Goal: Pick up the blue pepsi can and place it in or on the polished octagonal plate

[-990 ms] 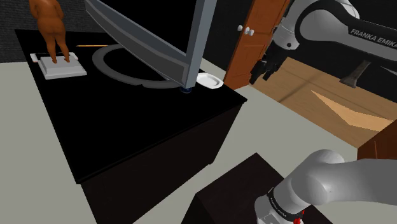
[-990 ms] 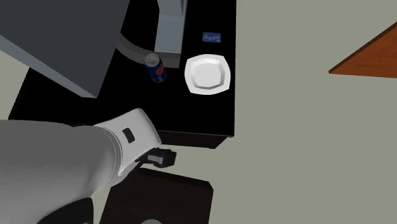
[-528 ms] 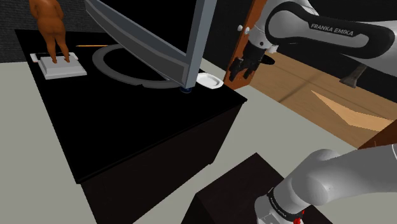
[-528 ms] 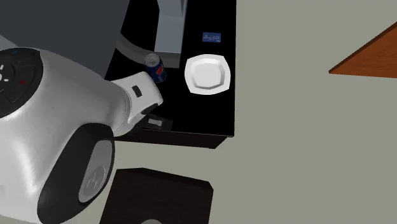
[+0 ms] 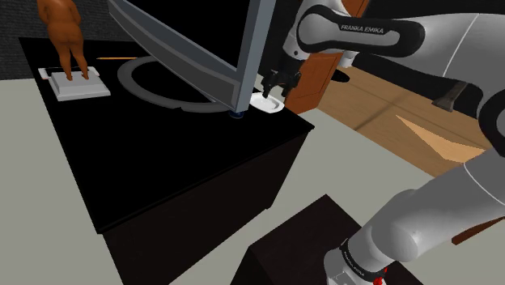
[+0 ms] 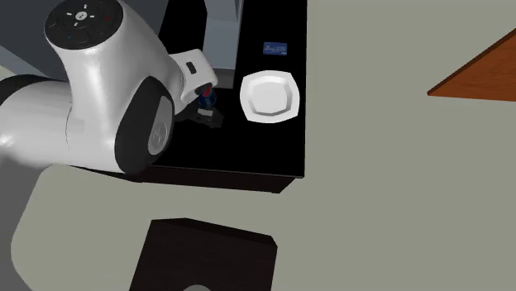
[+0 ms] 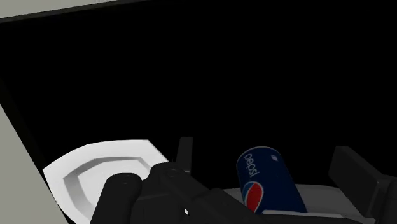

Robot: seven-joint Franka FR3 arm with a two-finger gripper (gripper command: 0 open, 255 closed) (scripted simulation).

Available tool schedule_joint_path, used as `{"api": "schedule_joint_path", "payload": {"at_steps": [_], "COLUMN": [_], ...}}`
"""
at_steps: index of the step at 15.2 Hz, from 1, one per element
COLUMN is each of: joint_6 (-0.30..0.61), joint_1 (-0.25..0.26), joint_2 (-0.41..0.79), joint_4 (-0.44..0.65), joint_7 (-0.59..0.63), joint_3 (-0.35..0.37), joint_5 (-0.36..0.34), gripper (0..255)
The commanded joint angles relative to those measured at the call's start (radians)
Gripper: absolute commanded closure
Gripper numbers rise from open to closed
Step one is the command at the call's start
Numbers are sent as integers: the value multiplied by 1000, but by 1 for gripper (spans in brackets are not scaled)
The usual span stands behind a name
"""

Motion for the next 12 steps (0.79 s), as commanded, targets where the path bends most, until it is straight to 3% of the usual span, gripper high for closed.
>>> {"api": "schedule_joint_path", "payload": {"at_steps": [1,8,12], "joint_6": [12,16,51], "joint_1": [5,21,23], "joint_2": [72,346,370], "joint_4": [60,328,315], "joint_7": [16,63,65], "joint_3": [6,22,23], "joint_5": [12,44,46], "gripper": [0,0,0]}}
